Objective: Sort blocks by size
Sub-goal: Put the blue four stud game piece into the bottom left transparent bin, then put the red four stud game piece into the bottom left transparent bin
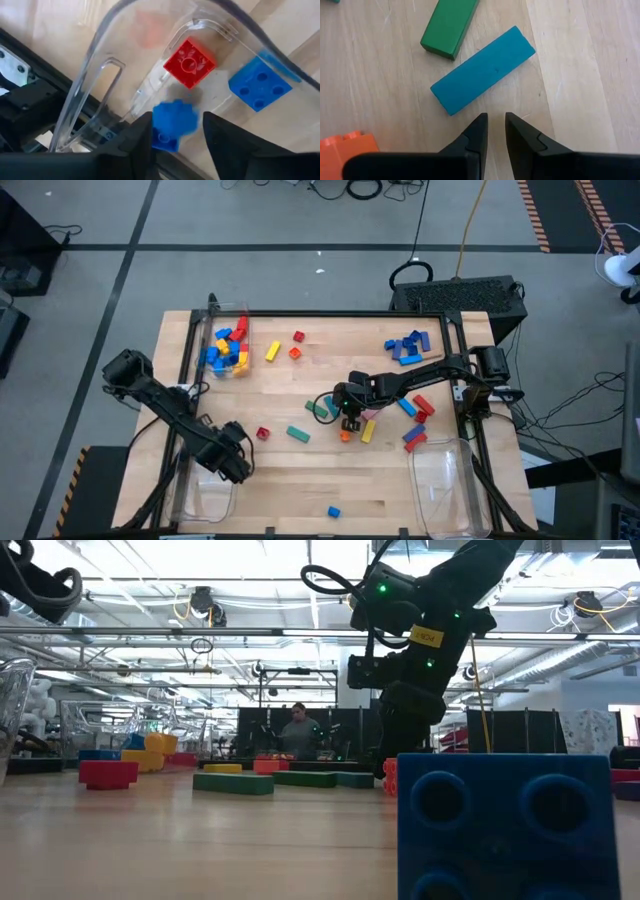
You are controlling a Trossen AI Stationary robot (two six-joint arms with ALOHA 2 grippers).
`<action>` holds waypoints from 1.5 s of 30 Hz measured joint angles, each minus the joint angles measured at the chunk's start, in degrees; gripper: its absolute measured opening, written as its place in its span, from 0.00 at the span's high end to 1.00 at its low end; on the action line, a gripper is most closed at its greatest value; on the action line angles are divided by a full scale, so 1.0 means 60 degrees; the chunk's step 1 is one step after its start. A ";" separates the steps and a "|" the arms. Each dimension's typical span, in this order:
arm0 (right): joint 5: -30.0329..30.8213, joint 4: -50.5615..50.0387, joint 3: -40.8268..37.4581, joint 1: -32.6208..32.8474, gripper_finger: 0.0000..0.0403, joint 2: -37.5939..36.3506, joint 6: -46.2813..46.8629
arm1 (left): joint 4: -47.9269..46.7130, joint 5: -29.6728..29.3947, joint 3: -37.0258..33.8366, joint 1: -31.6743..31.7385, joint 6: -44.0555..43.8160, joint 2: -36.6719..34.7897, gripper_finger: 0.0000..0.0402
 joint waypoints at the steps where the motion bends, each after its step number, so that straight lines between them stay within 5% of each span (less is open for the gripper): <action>1: 0.0000 0.0003 0.0000 -0.0002 0.87 0.0000 0.0000 | -0.0013 -0.0003 0.0000 -0.0003 0.0018 0.0000 0.52; 6: 0.0000 0.0002 0.0000 -0.0002 0.87 0.0000 0.0000 | -0.0292 0.0043 0.0000 -0.0003 0.0294 0.0000 0.44; 26: 0.0000 0.0790 0.0000 0.0051 0.87 0.0000 -0.0357 | -0.1054 -0.0400 0.1796 0.1079 0.3835 0.0000 0.43; 39: 0.0004 0.0628 0.0000 0.0311 0.87 0.0002 -0.1033 | -0.1290 -0.5377 0.2965 0.2910 0.5644 0.0000 0.43; 45: 0.0012 0.0577 0.0000 0.0311 0.87 0.0000 -0.1012 | -0.0189 -0.5660 0.2965 0.4903 0.6206 0.0000 0.43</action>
